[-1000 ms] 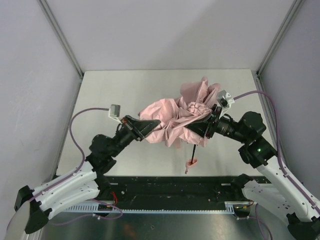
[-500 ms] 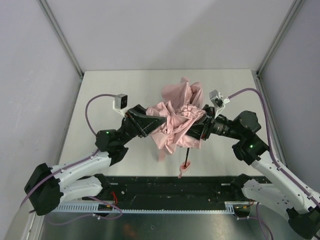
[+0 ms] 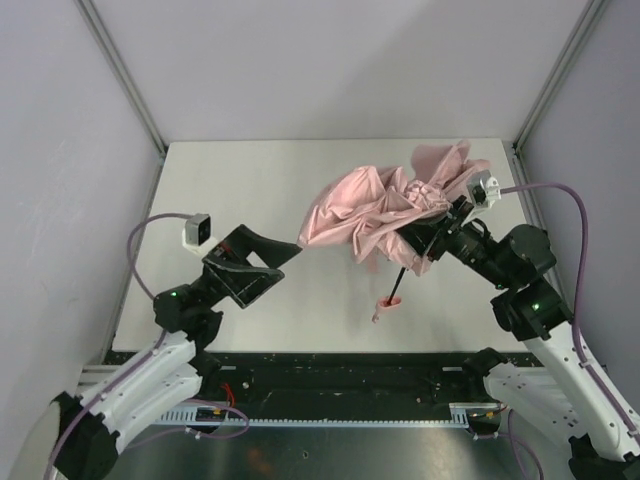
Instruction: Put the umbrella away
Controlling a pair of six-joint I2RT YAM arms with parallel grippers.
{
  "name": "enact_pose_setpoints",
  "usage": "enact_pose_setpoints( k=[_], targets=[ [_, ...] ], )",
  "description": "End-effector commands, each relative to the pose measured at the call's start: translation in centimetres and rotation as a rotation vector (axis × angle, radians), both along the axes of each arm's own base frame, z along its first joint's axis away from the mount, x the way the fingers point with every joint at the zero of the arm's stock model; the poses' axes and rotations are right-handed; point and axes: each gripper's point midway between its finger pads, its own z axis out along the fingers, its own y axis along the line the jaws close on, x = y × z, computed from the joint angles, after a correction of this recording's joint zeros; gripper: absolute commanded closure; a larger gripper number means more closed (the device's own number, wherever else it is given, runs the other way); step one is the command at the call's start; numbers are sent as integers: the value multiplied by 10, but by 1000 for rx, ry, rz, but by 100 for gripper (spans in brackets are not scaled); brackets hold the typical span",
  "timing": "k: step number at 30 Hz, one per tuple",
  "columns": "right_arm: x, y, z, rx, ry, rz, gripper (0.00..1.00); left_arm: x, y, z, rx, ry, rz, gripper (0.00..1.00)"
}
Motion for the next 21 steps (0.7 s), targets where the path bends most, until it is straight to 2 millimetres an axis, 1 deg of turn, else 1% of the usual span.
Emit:
enact_pose_setpoints(
  k=[1,2,3,5,6,7,8,9,11,13,15,17,19,21],
  targets=[
    [20,-30,23,-56,-69,-210,100,18,3,-21,186,29,98,1],
    [25,-33,22,-68,-57,-237,100,29,3,-25,239,60,152,3],
    [32,-36,20,-81,-38,-270,100,34,4,-24,279,60,197,8],
    [46,-44,15,-99,7,-346,100,36,6,-16,325,22,244,16],
    [53,-46,11,-106,39,-375,100,35,7,-9,332,-2,261,17],
    [59,-46,6,-113,73,-393,100,33,6,-2,332,-25,274,13],
    [63,-44,1,-116,105,-399,100,30,3,5,330,-45,286,7],
    [66,-42,-3,-108,141,-397,100,30,0,12,330,-56,309,4],
    [68,-34,-7,-90,187,-374,100,30,-11,23,350,-78,344,1],
    [67,-27,-8,-69,223,-343,100,35,-27,26,410,-94,371,1],
    [65,-21,-8,-50,248,-312,100,46,-44,19,476,-86,391,1],
    [61,-16,-4,-34,262,-280,100,62,-63,4,563,-66,395,1],
    [56,-12,0,-18,267,-248,100,74,-79,-6,628,-55,393,1],
    [49,-8,5,-8,267,-216,100,81,-93,-13,666,-48,370,1]
  ],
)
